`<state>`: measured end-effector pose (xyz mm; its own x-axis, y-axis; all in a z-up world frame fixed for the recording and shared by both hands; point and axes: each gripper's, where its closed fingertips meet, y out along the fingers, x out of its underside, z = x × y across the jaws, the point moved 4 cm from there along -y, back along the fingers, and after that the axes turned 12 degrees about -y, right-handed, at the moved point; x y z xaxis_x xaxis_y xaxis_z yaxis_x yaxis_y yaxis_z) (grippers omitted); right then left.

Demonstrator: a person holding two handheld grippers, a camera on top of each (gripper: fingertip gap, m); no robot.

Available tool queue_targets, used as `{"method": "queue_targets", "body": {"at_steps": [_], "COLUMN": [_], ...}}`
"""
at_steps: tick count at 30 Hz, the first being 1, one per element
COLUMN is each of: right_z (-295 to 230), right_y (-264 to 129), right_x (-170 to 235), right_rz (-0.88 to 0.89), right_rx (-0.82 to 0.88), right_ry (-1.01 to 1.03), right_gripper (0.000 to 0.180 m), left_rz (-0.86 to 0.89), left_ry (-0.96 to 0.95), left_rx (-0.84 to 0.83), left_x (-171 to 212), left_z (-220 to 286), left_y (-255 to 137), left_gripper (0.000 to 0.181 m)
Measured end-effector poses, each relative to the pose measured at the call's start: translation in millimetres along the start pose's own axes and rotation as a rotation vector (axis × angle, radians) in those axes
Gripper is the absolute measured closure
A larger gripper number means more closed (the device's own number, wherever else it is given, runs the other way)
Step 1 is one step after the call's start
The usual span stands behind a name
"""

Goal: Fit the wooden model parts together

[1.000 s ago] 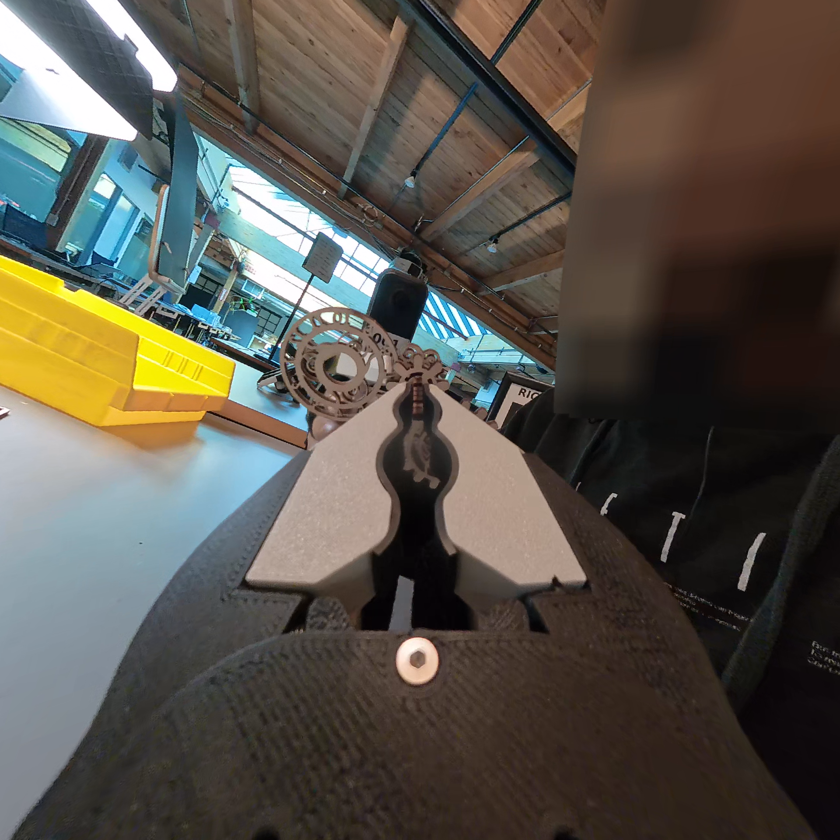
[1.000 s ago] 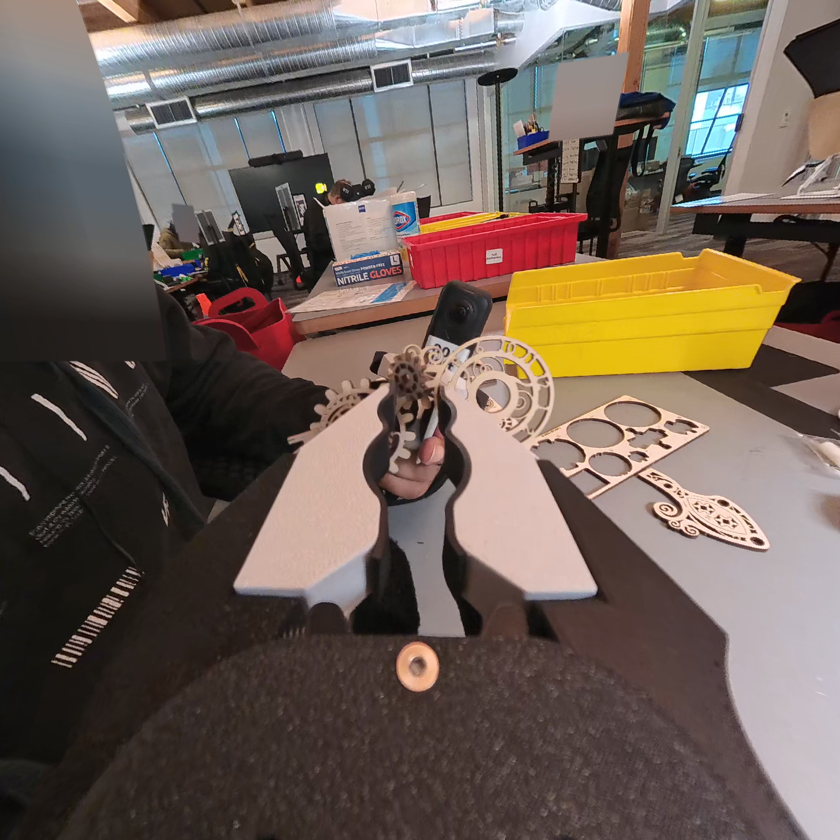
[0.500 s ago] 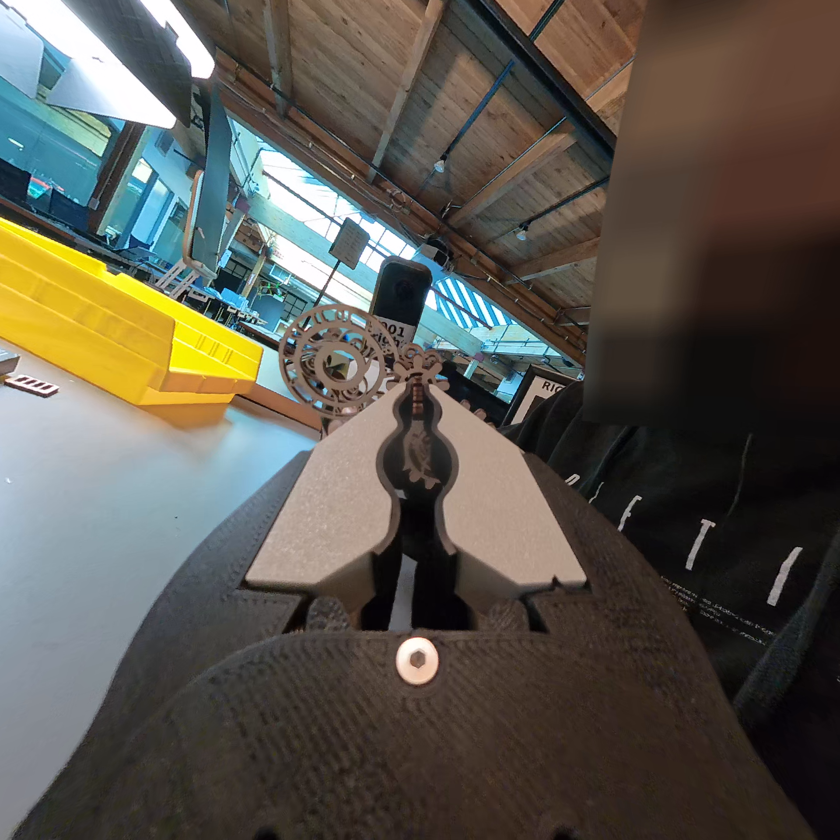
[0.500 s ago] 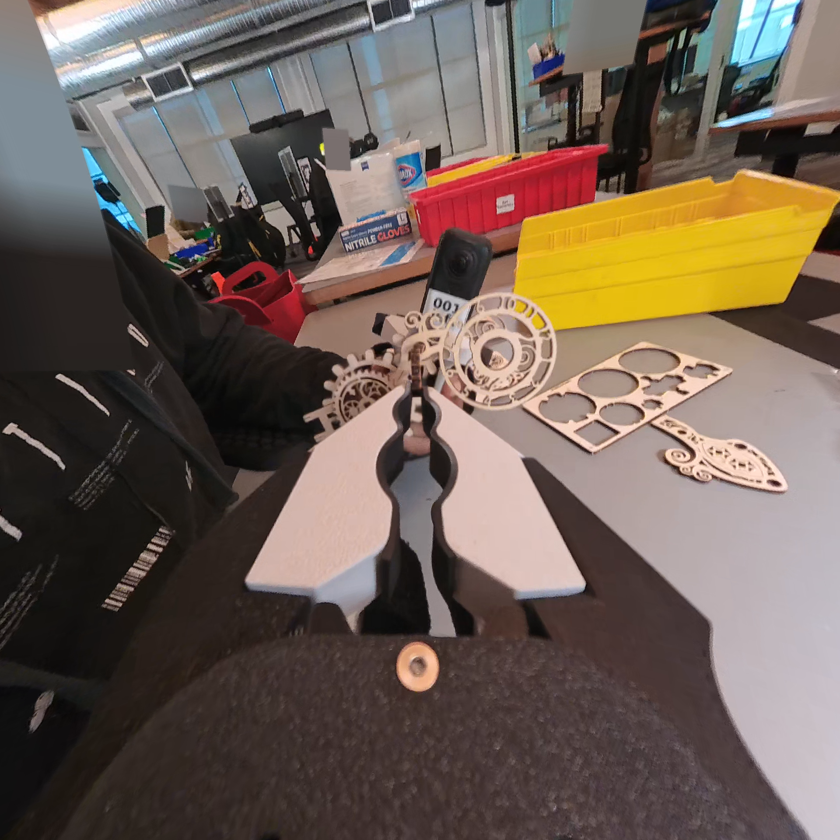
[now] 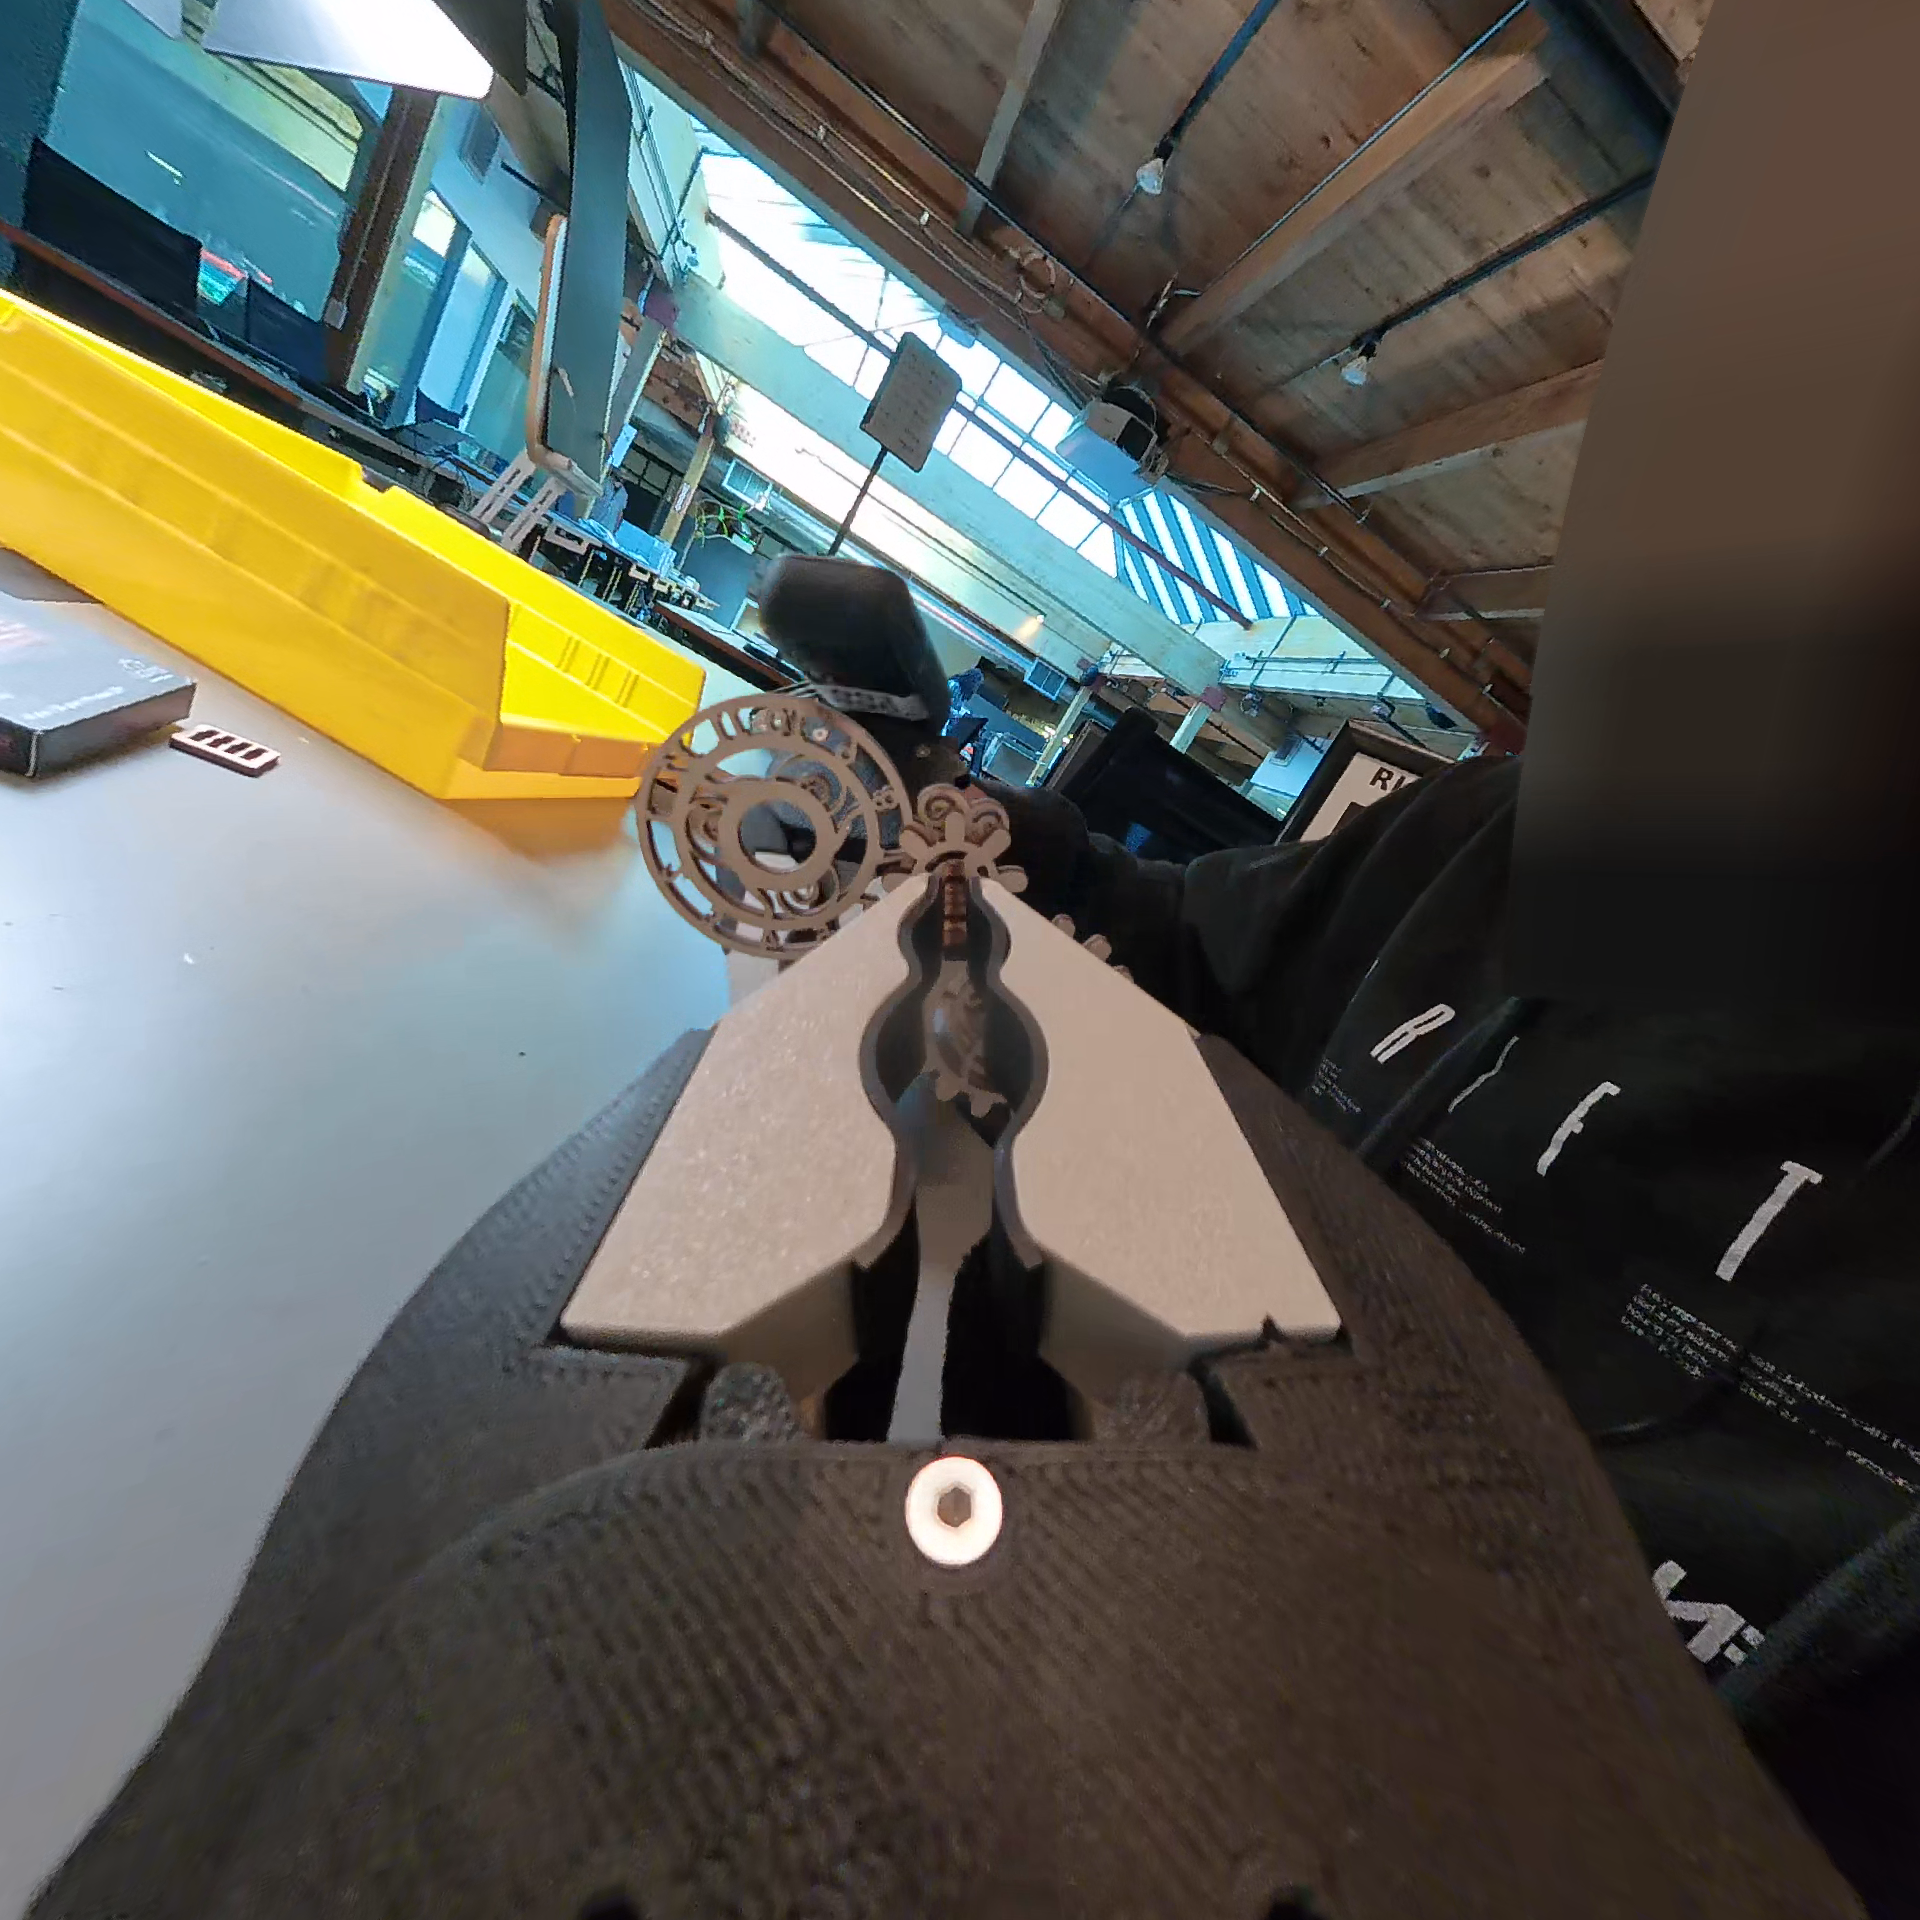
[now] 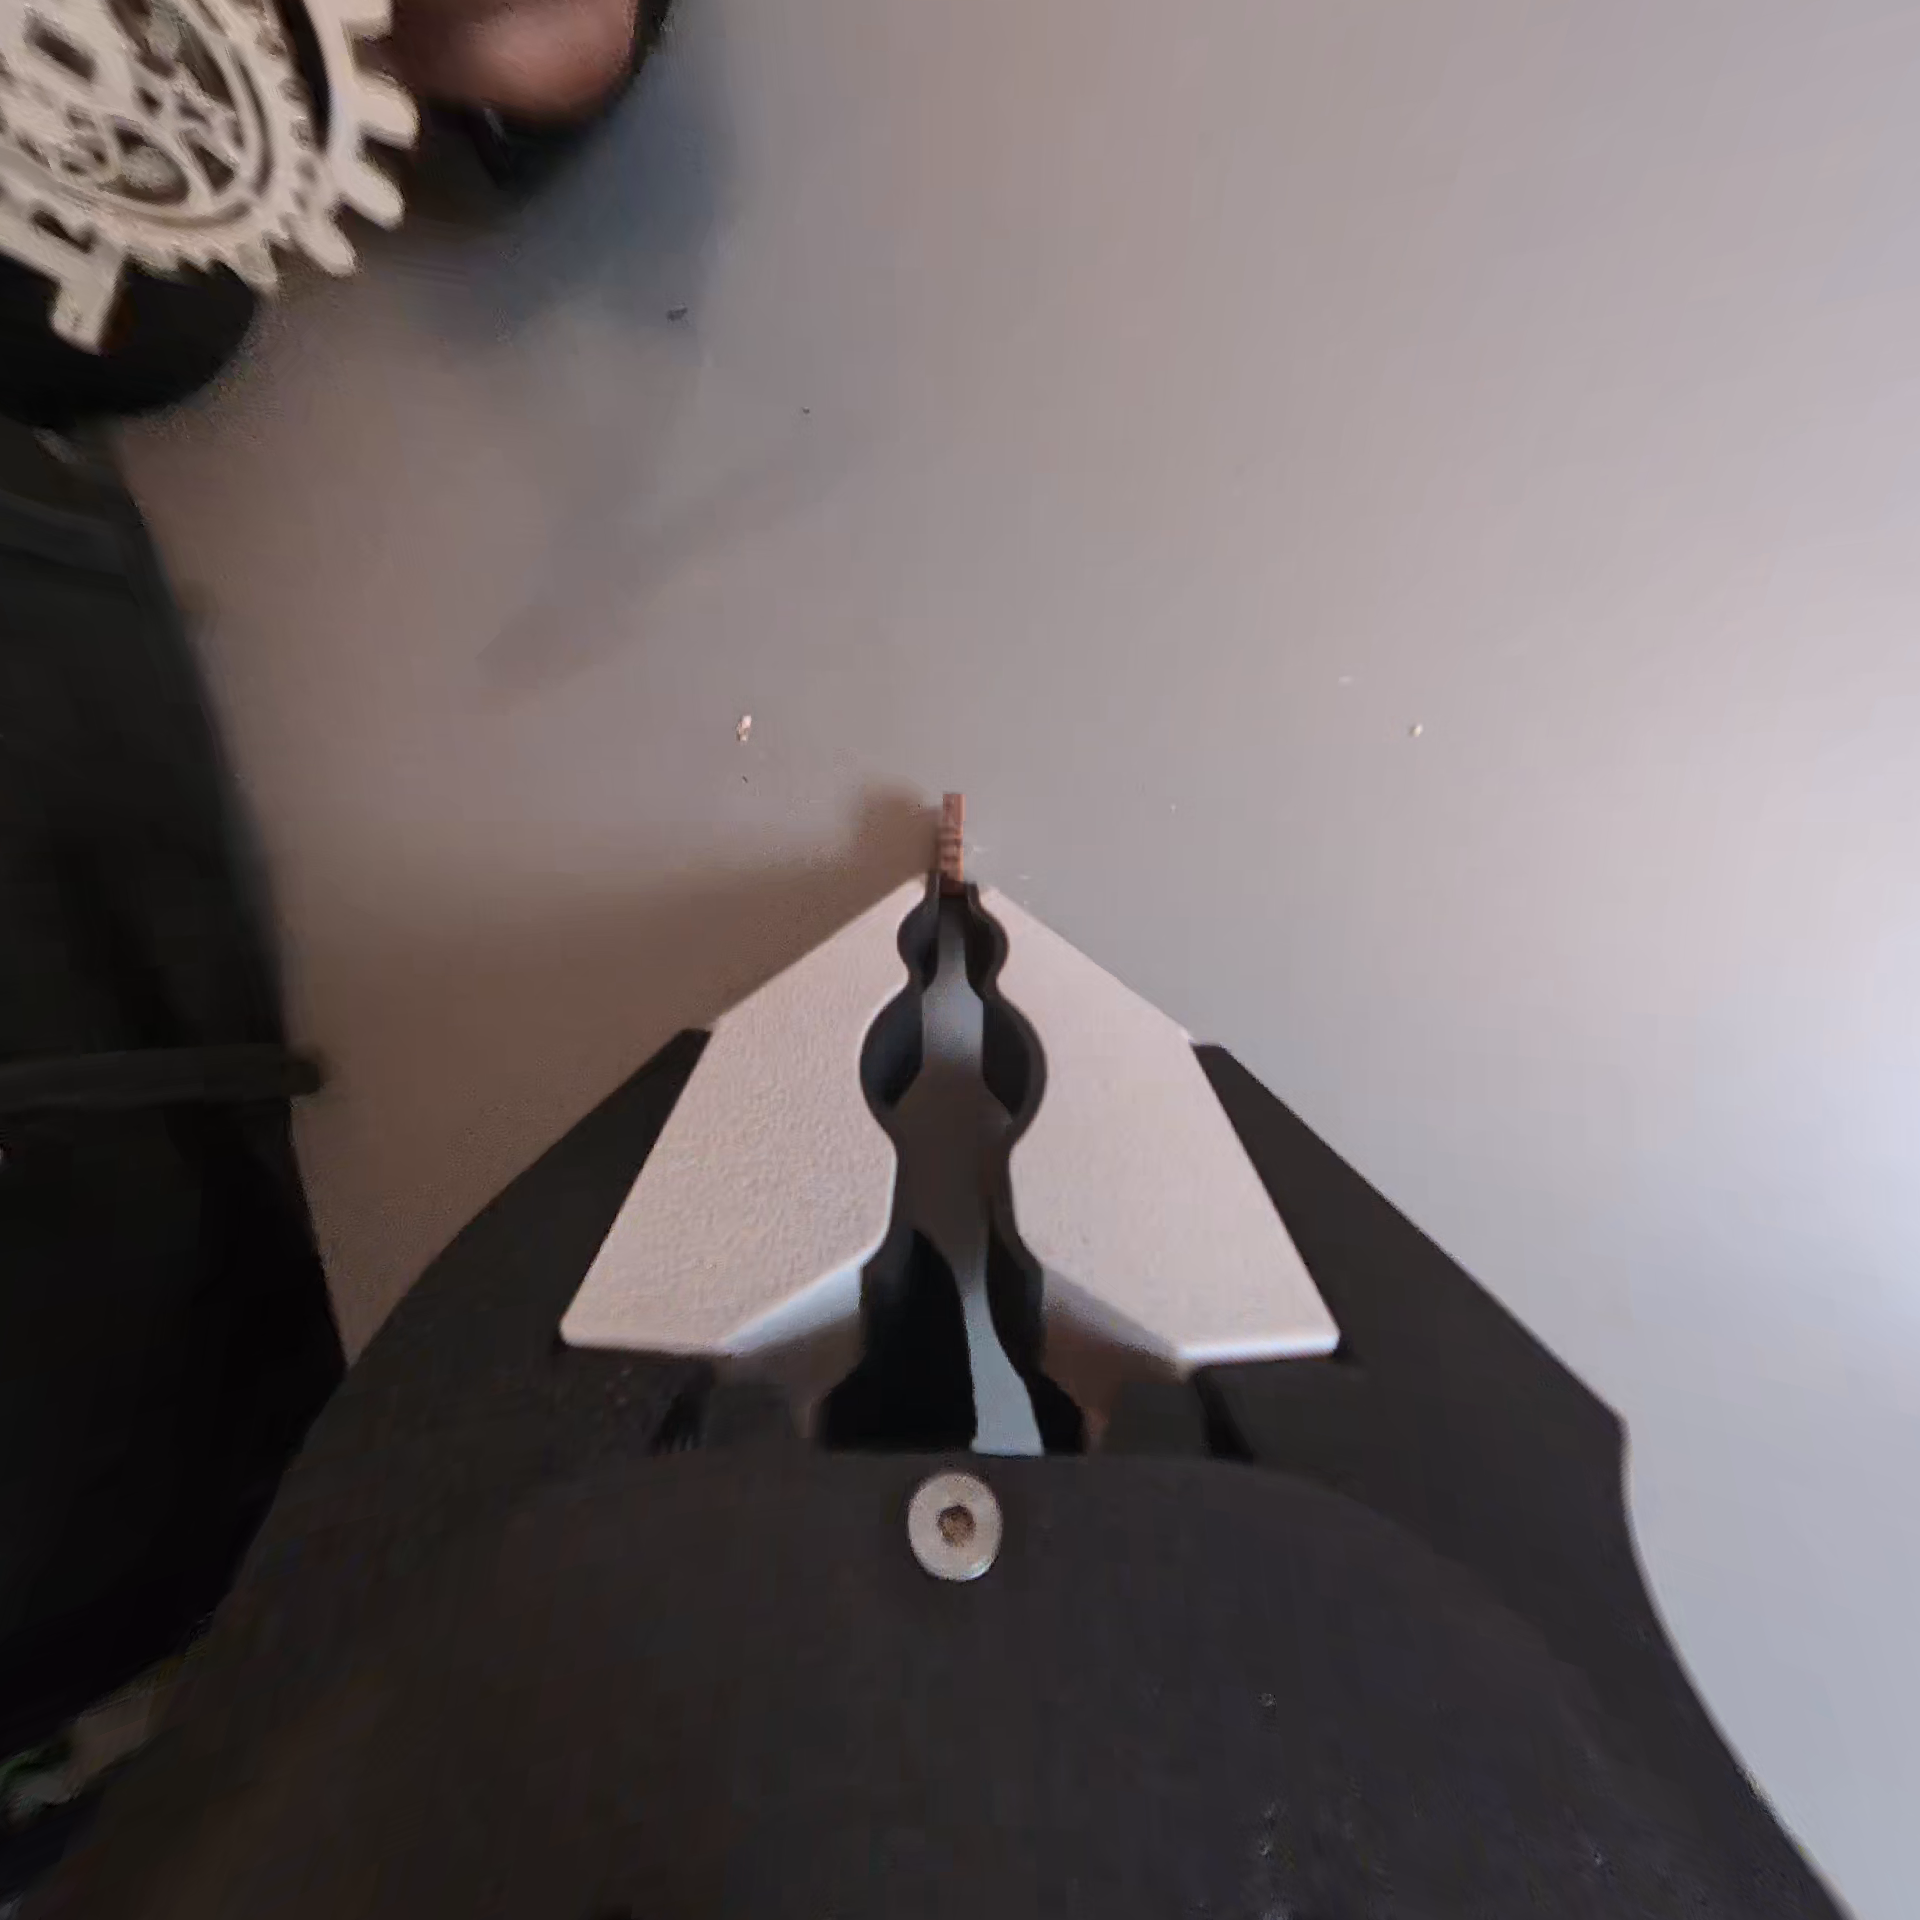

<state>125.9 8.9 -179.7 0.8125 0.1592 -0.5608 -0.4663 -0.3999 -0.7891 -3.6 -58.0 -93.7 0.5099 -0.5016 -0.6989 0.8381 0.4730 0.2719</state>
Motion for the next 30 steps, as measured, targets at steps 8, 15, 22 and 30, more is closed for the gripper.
{"method": "queue_targets", "body": {"at_steps": [8,15,22,30], "right_z": [4.6,2.1,10.3,5.9], "right_y": [-12.4,-1.6,2.6,3.4], "right_x": [-3.6,-8.7,-12.9,-12.8], "right_rz": [-0.113,-0.147,-0.243,-0.257], "right_rx": [0.267,0.191,0.159,0.176], "right_ry": [-0.292,-0.385,-0.407,-0.387], "right_gripper": [0.143,0.142,0.153,0.162], "left_rz": [-0.024,-0.045,-0.058,-0.067], "left_ry": [-0.002,0.006,0.021,0.024], "left_rx": [-0.006,0.001,-0.004,-0.002], "left_x": [2.2,3.2,3.5,4.0], "left_z": [-0.4,1.4,2.3,2.7], "left_y": [1.0,1.8,1.4,1.8], "left_gripper": [0.179,0.179,0.179,0.179]}}
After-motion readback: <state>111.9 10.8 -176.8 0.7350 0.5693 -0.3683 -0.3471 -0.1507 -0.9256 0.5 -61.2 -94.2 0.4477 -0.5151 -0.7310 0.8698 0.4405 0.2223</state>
